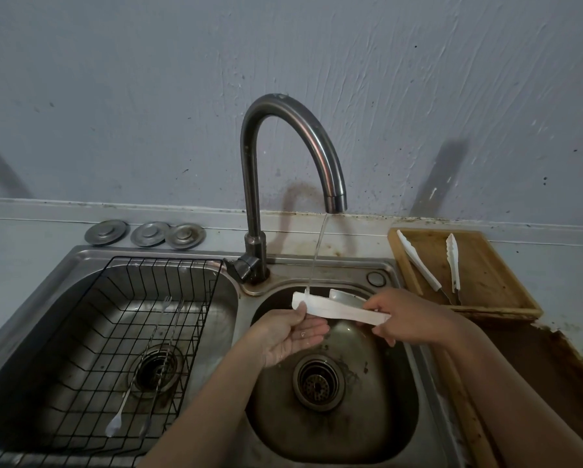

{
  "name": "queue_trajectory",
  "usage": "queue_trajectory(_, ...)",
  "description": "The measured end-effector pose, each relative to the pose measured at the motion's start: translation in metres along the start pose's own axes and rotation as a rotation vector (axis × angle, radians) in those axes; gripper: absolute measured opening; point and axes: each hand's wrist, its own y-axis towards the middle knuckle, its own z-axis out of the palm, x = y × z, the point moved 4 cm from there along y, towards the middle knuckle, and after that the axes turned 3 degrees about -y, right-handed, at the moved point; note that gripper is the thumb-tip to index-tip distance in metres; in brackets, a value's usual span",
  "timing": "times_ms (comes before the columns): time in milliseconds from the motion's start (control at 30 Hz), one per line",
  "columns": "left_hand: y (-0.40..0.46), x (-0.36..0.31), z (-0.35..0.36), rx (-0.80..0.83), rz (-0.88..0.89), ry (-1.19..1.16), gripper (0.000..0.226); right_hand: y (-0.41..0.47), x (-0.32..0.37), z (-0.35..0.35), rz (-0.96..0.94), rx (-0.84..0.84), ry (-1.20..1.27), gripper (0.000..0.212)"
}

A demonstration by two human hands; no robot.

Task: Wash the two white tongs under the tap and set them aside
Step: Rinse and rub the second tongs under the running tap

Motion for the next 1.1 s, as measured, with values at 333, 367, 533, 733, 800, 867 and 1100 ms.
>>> queue_trajectory(333,0.0,-0.006,-0.004,-0.118,0.013,-0.024,0.046,-0.002,-0.003,-0.001,-0.036,-0.023,0.001,0.024)
queue_trajectory(367,-0.001,-0.006,-0.004,-0.124,0.005,-0.023,0.047,-0.002,-0.003,0.0,-0.043,-0.027,-0.004,0.024)
queue_trajectory(533,-0.001,-0.011,-0.002,-0.12,0.015,-0.023,0.048,-0.001,-0.002,0.004,-0.07,-0.06,-0.009,0.026)
queue_trajectory(733,0.003,-0.01,0.004,-0.091,0.054,-0.045,0.037,0.002,-0.007,0.006,-0.035,-0.216,-0.156,0.03)
queue_trajectory(800,0.005,-0.009,0.01,-0.074,0.078,-0.055,0.03,0.003,-0.008,0.008,-0.033,-0.259,-0.212,0.032)
queue_trajectory(867,0.006,-0.007,0.017,-0.072,0.102,-0.075,0.028,0.003,-0.009,0.008,-0.031,-0.297,-0.242,0.033)
queue_trajectory(1100,0.006,0.004,0.042,-0.069,0.103,-0.105,0.024,0.01,0.007,0.023,-0.085,-0.408,-0.301,0.032)
